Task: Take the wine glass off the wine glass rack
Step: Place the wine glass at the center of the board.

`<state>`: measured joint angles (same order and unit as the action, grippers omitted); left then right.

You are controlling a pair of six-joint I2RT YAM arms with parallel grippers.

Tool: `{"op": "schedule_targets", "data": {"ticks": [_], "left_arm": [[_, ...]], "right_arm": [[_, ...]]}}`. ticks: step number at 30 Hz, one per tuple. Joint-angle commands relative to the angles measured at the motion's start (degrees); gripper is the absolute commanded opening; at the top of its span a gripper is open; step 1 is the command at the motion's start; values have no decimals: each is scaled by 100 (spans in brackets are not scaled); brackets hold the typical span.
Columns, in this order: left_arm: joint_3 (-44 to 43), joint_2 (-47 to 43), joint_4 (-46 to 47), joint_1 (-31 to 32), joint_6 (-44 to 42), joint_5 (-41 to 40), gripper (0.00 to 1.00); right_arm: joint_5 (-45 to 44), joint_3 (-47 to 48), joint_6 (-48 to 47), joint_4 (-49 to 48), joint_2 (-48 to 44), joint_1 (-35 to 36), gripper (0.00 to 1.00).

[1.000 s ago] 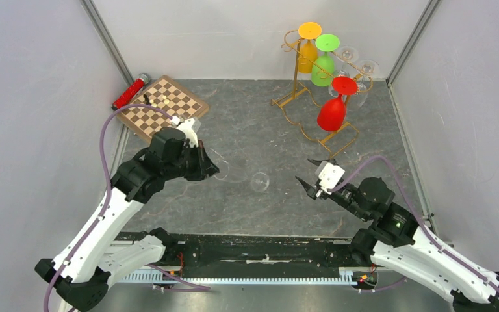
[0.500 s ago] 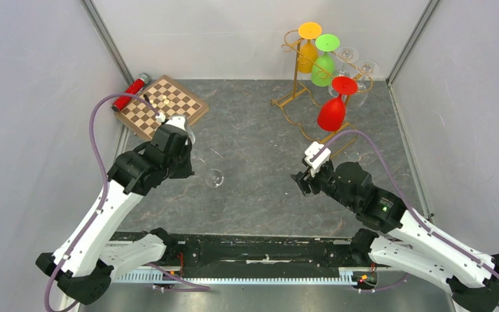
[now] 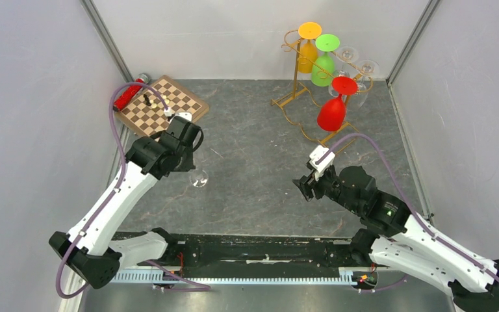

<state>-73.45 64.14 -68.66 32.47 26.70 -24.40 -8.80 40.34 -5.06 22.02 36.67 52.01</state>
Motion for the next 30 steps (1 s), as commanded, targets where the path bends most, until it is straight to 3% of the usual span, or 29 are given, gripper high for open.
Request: {"op": "schedule_targets", "data": {"ticks": [1, 14, 20, 30], "left_arm": [[-279, 86, 107, -203, -377, -120, 2], [-21, 368, 423, -889, -802, 588, 3], [74, 468, 500, -1022, -852, 465, 27], [-240, 445, 327, -1069, -931, 208, 41]], "right_arm": [[126, 23, 152, 23, -138, 20, 63], [93, 80, 223, 175, -163, 18, 64], [9, 49, 233, 176, -194, 20, 68], [-222, 249, 263, 316, -229, 20, 75]]}}
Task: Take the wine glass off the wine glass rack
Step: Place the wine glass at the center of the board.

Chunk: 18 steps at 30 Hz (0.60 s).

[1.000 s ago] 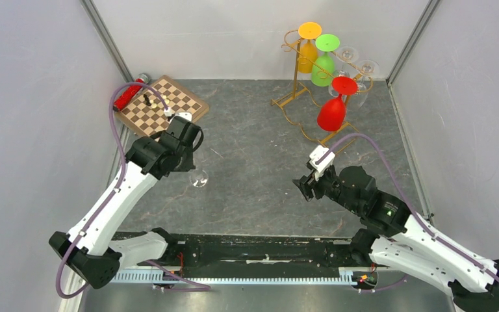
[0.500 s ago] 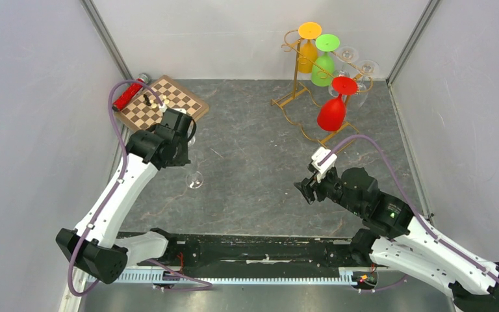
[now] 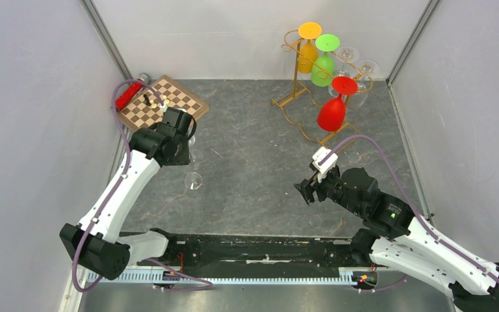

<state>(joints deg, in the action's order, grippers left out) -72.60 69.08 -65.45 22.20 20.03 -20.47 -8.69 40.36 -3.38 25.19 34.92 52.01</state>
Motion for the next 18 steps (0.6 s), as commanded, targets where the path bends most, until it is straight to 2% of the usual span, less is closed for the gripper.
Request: {"op": "schedule_targets", "data": {"ticks": [1, 7, 13, 18], "left_arm": [[-387, -69, -35, -48, -271, -218, 42], [-695, -180, -241, -45, -306, -297, 44], [-982, -284, -392, -47, -359, -290, 45], [-1117, -512, -271, -47, -344, 368, 45]], "right_arm": [[-267, 280, 115, 7, -54, 20, 75], [-465, 550, 235, 98, 66, 20, 79], [-1096, 1034, 577, 386, 297, 20, 82], [-1908, 1605, 557, 735, 392, 20, 82]]}}
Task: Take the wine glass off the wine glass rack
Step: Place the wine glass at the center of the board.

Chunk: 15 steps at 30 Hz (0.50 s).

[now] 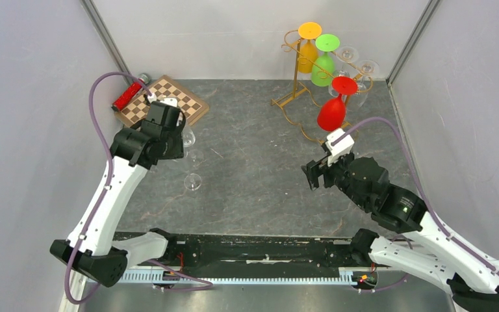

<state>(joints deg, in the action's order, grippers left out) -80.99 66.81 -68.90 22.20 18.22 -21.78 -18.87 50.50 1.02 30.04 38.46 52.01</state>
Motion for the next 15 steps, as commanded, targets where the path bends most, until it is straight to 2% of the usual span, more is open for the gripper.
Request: {"op": "schedule_targets", "data": {"ticks": [1, 10, 15], "left_arm": [[-262, -354, 138, -47, -160, 704, 45], [112, -1001, 831, -48, -19, 2722, 45], [405, -1216, 1380, -32, 316, 3783, 44]], "right_arm": [[-1086, 690, 69, 324, 50, 20, 82], [-2119, 1135, -236, 564, -7, 20, 82], [-2337, 1575, -142, 532, 220, 20, 80]]}}
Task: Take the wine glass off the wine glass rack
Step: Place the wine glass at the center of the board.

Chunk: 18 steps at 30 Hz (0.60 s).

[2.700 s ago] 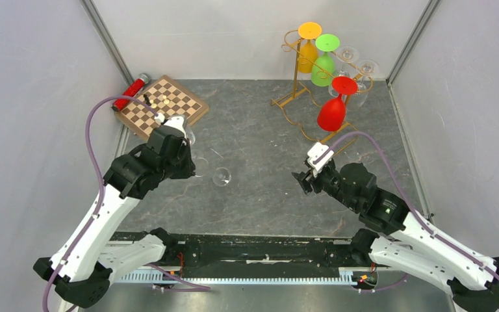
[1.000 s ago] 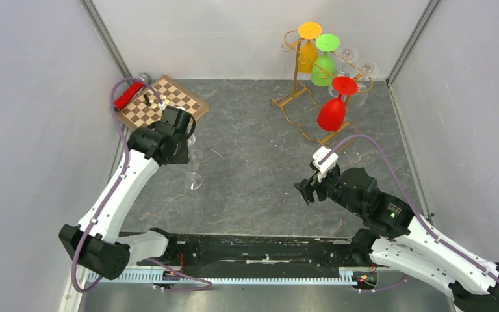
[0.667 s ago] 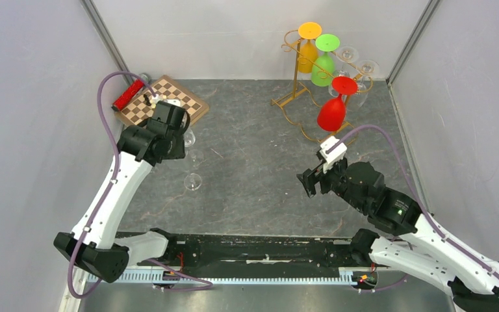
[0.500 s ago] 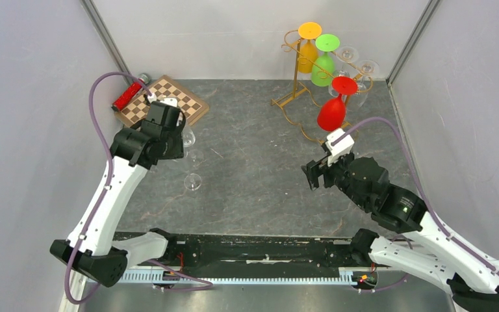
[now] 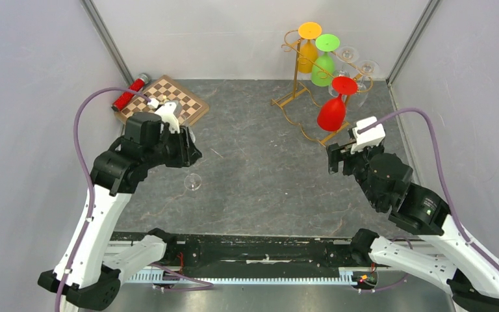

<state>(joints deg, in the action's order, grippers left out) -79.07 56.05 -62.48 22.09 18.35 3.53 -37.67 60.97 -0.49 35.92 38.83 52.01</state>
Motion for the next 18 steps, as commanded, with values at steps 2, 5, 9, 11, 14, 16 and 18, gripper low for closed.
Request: {"op": "schedule_targets", "data": {"ticks": [2, 5, 9, 11, 14, 16, 18], "left_arm": [[396, -233, 1054, -28, 528, 1742, 44], [677, -315, 1540, -19, 808, 2303, 43], [975, -368, 2065, 18, 1138, 2626, 43], [1108, -346, 2321, 48, 1292, 2800, 43], [1175, -226, 2626, 163, 1469, 2908, 43], [1192, -135, 2830, 292, 1567, 2909, 43], [1201, -18, 3048, 475, 1676, 2892, 42]], "right_arm": [[-548, 790, 7, -50, 354, 20, 79], [-713, 1134, 22, -50, 581, 12, 78], [-811, 1549, -27, -85, 1008, -10, 77], [-796, 1720, -51, -121, 1213, -75, 76], [-611, 1943, -109, -200, 1469, -336, 74], [-308, 2067, -111, -241, 1610, -654, 69], [-26, 2153, -89, -260, 1746, -1007, 65]]}}
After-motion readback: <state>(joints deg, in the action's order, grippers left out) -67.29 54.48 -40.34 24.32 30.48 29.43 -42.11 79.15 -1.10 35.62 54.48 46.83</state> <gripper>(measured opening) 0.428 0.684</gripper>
